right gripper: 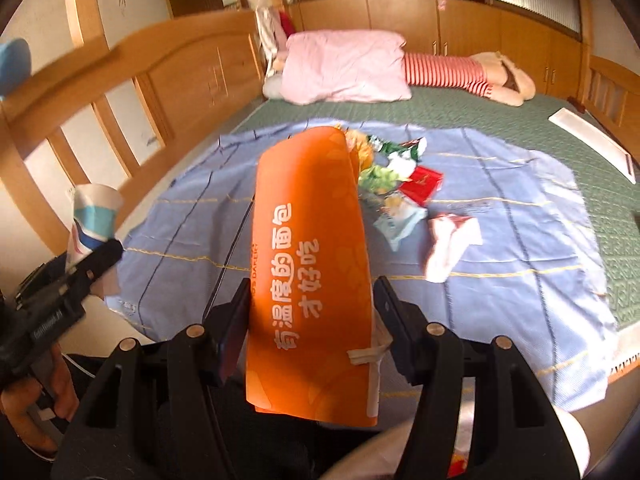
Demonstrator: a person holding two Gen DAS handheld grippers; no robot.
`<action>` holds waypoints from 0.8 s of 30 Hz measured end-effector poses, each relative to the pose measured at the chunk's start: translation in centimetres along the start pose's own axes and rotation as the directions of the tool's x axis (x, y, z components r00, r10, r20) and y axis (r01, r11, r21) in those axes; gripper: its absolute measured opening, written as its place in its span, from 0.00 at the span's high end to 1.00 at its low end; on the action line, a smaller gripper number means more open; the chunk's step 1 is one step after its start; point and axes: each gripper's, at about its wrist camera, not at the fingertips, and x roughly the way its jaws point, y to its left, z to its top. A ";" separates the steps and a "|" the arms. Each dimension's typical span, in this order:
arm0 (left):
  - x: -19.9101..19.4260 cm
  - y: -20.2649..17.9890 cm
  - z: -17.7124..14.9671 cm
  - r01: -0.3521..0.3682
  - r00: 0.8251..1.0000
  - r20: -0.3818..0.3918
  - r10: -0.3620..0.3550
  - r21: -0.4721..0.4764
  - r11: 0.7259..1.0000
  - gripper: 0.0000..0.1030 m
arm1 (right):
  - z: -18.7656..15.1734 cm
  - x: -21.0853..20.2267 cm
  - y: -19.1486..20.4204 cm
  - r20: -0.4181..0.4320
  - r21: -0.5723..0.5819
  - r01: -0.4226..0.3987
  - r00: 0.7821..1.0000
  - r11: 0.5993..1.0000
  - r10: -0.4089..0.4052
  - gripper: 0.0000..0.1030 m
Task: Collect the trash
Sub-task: 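Carry the paper cup and orange wrapper over the white trash bag and release both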
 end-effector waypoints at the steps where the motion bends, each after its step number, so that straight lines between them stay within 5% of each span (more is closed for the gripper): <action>1: -0.7 -0.8 -0.1 0.004 1.000 0.006 -0.004 0.017 1.000 0.27 | -0.4 -1.2 -0.5 0.015 0.005 0.004 1.000 1.000 -0.004 0.41; 14: -8.4 -10.0 -1.9 0.070 0.993 0.079 -0.086 0.179 0.981 0.26 | -7.3 -11.1 -6.3 0.076 0.068 0.098 0.992 0.993 -0.103 0.41; 24: -8.9 -13.6 -2.8 0.144 0.986 0.048 -0.159 0.234 0.961 0.26 | -14.3 -10.4 -12.5 -0.110 0.203 0.177 0.982 0.963 -0.157 0.41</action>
